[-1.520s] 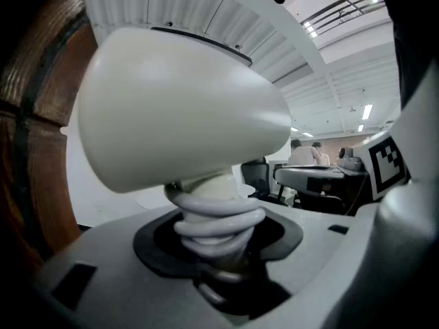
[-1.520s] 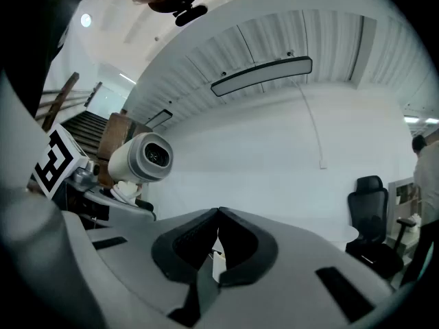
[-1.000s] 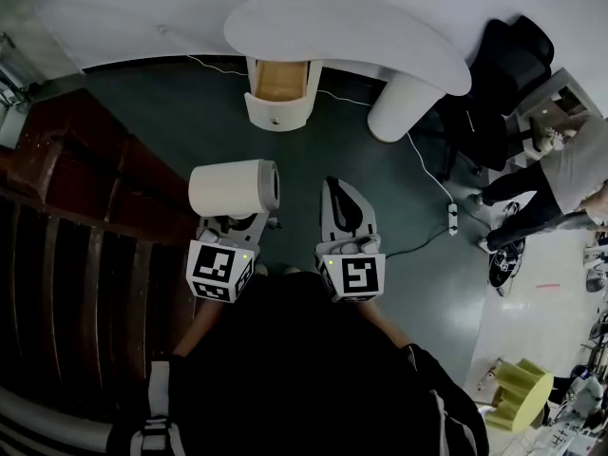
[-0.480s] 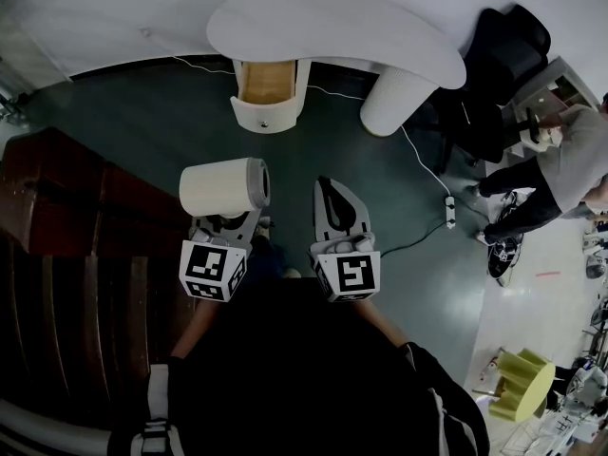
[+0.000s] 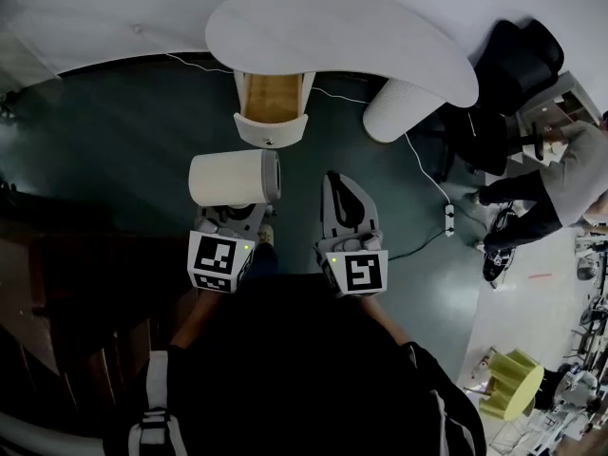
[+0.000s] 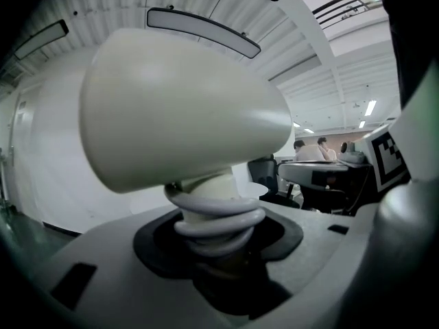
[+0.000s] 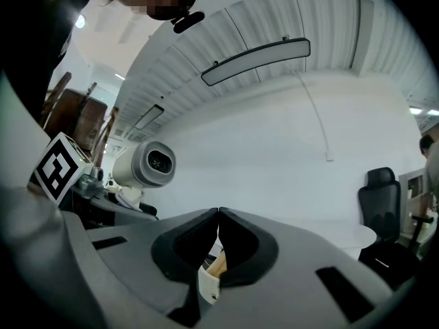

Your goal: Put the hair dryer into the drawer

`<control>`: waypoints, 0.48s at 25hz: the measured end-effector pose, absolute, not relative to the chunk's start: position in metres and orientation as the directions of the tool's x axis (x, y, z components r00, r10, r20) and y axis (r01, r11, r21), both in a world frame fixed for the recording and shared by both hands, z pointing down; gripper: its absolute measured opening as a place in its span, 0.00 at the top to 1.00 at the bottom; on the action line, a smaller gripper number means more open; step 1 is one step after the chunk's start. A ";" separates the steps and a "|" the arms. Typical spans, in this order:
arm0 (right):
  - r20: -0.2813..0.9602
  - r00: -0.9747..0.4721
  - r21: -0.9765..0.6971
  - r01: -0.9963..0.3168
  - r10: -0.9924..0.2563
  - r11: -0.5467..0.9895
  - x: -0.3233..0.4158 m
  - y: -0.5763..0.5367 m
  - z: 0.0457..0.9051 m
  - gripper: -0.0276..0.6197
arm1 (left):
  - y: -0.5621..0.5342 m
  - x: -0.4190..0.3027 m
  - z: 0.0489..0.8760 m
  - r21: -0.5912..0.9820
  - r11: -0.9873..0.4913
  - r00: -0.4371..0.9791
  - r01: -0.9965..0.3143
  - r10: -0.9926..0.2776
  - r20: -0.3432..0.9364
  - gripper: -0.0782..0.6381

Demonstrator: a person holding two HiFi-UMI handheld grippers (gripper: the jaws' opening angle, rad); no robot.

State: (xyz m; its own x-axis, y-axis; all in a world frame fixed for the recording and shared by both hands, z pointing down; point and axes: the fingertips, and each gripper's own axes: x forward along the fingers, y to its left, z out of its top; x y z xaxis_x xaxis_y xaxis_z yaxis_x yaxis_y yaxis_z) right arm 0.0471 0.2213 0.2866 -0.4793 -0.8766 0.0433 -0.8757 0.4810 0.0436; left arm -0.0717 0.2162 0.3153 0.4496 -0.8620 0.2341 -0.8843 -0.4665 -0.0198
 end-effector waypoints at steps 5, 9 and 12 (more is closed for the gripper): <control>0.061 -0.466 0.035 -0.883 -0.883 0.468 0.034 0.183 0.297 0.92 | 0.177 -0.084 0.330 -0.002 -0.480 0.463 -0.877 -0.846 0.264 0.58; 0.020 -0.461 0.018 -0.887 -0.887 0.461 0.028 0.160 0.293 0.92 | 0.158 -0.092 0.334 0.004 -0.477 0.459 -0.879 -0.843 0.280 0.58; 0.073 -0.466 0.037 -0.882 -0.882 0.470 0.021 0.151 0.298 0.92 | 0.150 -0.097 0.337 0.050 -0.455 0.448 -0.889 -0.842 0.300 0.58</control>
